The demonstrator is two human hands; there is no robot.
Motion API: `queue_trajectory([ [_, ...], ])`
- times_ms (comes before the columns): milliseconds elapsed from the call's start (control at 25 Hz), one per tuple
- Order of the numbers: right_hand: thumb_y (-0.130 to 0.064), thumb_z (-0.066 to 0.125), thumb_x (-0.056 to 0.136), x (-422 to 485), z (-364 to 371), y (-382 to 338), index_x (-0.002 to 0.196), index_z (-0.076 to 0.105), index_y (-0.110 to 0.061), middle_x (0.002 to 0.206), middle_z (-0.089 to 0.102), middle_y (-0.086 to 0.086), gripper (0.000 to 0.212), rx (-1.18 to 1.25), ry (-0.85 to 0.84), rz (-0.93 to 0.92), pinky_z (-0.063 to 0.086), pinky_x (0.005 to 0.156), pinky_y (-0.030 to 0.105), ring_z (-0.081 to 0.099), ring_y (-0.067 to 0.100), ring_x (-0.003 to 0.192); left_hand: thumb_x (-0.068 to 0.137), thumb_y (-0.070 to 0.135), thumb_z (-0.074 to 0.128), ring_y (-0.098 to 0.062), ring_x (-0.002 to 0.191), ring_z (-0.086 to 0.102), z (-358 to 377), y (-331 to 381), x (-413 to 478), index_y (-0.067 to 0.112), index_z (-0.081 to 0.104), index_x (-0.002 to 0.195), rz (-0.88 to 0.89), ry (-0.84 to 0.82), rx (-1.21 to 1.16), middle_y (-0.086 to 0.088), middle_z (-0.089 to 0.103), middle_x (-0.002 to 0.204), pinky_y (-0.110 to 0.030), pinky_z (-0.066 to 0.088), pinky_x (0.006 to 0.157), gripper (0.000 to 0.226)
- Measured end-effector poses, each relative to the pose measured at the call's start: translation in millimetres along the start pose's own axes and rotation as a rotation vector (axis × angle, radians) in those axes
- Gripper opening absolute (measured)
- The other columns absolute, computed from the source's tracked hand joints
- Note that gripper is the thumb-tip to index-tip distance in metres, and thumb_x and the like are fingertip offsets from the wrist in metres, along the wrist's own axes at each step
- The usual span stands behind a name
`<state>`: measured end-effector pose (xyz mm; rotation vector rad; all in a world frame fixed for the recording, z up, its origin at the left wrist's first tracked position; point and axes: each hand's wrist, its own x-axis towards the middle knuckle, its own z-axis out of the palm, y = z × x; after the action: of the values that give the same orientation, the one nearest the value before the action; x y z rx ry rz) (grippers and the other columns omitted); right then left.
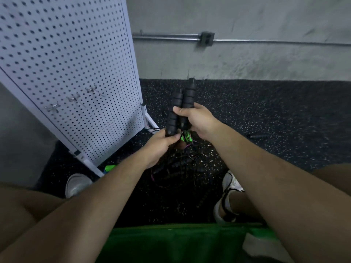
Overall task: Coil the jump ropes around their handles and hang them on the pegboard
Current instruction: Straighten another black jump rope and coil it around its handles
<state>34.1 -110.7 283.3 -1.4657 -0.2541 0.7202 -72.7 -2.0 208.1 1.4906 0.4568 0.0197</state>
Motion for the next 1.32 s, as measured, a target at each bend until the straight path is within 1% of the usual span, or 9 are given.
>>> queue_trajectory([
  [120, -0.019, 0.071, 0.093, -9, -7, -19, 0.123, 0.064, -0.008, 0.116, 0.073, 0.008, 0.032, -0.025, -0.02, -0.012, 0.058, 0.086, 0.037, 0.07, 0.024, 0.106, 0.101, 0.021, 0.06, -0.021, 0.08, 0.065, -1, 31, -9, 0.012, 0.059, 0.101, 0.044, -0.004, 0.066, -0.002, 0.069, 0.081, -0.028, 0.055, 0.077, 0.009],
  [200, -0.032, 0.069, 0.094, -17, -11, -24, 0.126, 0.063, -0.009, 0.118, 0.073, 0.009, 0.039, -0.021, -0.118, 0.016, 0.052, 0.101, 0.046, 0.069, 0.025, 0.111, 0.105, 0.015, 0.052, -0.015, 0.063, 0.05, 1, 51, -20, 0.013, 0.051, 0.094, 0.072, -0.011, 0.05, 0.0, 0.054, 0.07, -0.024, 0.048, 0.062, 0.011],
  [280, -0.042, 0.063, 0.096, -27, -12, -23, 0.123, 0.065, -0.011, 0.117, 0.073, 0.01, 0.042, -0.088, -0.279, 0.077, 0.046, 0.107, 0.046, 0.069, 0.025, 0.112, 0.105, 0.015, 0.052, -0.013, 0.06, 0.045, 1, 71, -23, 0.012, 0.053, 0.095, 0.079, 0.006, -0.031, 0.001, 0.052, 0.068, -0.027, 0.041, 0.06, 0.011],
  [400, -0.025, 0.064, 0.088, -36, 1, -9, 0.12, 0.065, -0.007, 0.126, 0.067, 0.016, 0.037, -0.217, -0.447, 0.14, 0.041, 0.112, 0.049, 0.062, 0.033, 0.12, 0.103, 0.011, 0.053, -0.012, 0.058, 0.046, -3, 112, -26, 0.006, 0.056, 0.104, 0.065, 0.04, -0.189, -0.001, 0.056, 0.068, -0.028, 0.039, 0.058, 0.006],
  [520, -0.016, 0.066, 0.094, -40, 27, -5, 0.103, 0.071, -0.011, 0.118, 0.073, 0.01, 0.012, -0.458, -0.331, -0.017, 0.056, 0.091, 0.039, 0.067, 0.018, 0.098, 0.104, 0.006, 0.049, -0.009, 0.052, 0.034, -4, 158, -32, 0.005, 0.051, 0.108, 0.115, -0.002, -0.2, 0.0, 0.046, 0.067, -0.023, 0.033, 0.053, 0.004],
  [600, -0.014, 0.062, 0.099, -38, 37, -17, 0.088, 0.067, 0.002, 0.103, 0.076, 0.012, 0.02, -0.485, -0.27, -0.119, 0.054, 0.072, 0.034, 0.063, 0.012, 0.075, 0.105, 0.006, 0.049, -0.01, 0.056, 0.042, -8, 180, -31, 0.005, 0.053, 0.103, 0.169, 0.035, -0.142, -0.003, 0.05, 0.072, -0.024, 0.04, 0.058, 0.005],
  [960, -0.02, 0.061, 0.1, 0, 28, -125, 0.104, 0.066, 0.011, 0.078, 0.075, 0.006, 0.031, -0.324, -0.02, -0.3, 0.053, 0.058, 0.027, 0.063, 0.021, 0.065, 0.109, 0.045, 0.029, -0.029, 0.105, 0.072, -23, 169, -28, 0.007, 0.06, 0.128, 0.125, -0.131, -0.008, -0.015, 0.074, 0.11, -0.042, 0.053, 0.098, 0.053],
  [1120, -0.023, 0.056, 0.103, 10, 19, -133, 0.095, 0.068, -0.006, 0.089, 0.077, 0.006, 0.022, -0.167, -0.03, -0.302, 0.049, 0.054, 0.024, 0.061, 0.013, 0.068, 0.11, 0.023, 0.038, -0.025, 0.086, 0.074, -20, 165, -24, 0.007, 0.064, 0.106, 0.211, -0.014, 0.349, -0.006, 0.071, 0.082, -0.037, 0.058, 0.087, 0.031],
  [1320, -0.012, 0.062, 0.074, 10, 15, -110, 0.092, 0.069, -0.008, 0.087, 0.068, 0.004, 0.02, -0.299, -0.24, -0.248, 0.044, 0.057, 0.03, 0.057, 0.02, 0.074, 0.11, 0.019, 0.039, -0.008, 0.058, 0.045, -23, 200, 3, 0.011, 0.067, 0.099, 0.399, 0.036, 0.138, 0.006, 0.049, 0.063, -0.026, 0.04, 0.06, 0.031],
])
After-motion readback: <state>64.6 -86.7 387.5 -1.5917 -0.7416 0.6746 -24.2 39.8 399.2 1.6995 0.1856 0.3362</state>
